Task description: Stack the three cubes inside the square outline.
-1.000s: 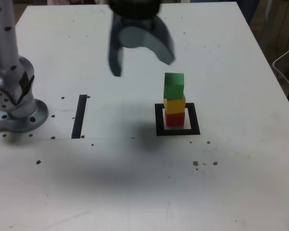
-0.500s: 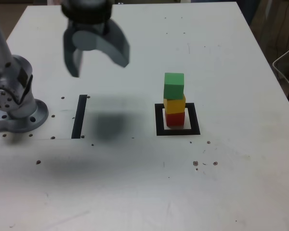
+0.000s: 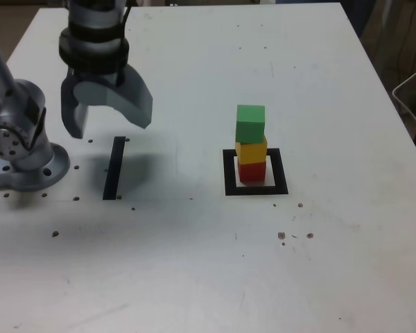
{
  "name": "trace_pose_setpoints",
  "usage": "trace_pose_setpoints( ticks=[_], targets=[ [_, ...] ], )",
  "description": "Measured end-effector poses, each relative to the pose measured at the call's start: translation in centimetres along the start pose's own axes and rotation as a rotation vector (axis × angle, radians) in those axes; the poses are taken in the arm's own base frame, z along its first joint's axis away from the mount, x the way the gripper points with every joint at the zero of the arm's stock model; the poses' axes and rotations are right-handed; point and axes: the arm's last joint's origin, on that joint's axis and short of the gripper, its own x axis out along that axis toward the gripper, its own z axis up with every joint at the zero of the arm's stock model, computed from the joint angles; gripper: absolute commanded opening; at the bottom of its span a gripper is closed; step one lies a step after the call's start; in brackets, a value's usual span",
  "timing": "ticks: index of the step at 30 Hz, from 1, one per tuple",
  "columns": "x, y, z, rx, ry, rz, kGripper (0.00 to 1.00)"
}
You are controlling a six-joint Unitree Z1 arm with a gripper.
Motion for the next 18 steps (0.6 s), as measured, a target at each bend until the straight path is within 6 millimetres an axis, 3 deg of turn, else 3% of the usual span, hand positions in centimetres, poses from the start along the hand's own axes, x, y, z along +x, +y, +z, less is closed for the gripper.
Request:
trace_pose_setpoints(
  ticks=[18],
  targets=[
    [1.2, -0.5, -1.5, 0.030, -0.007, 0.018, 0.99]
  ],
)
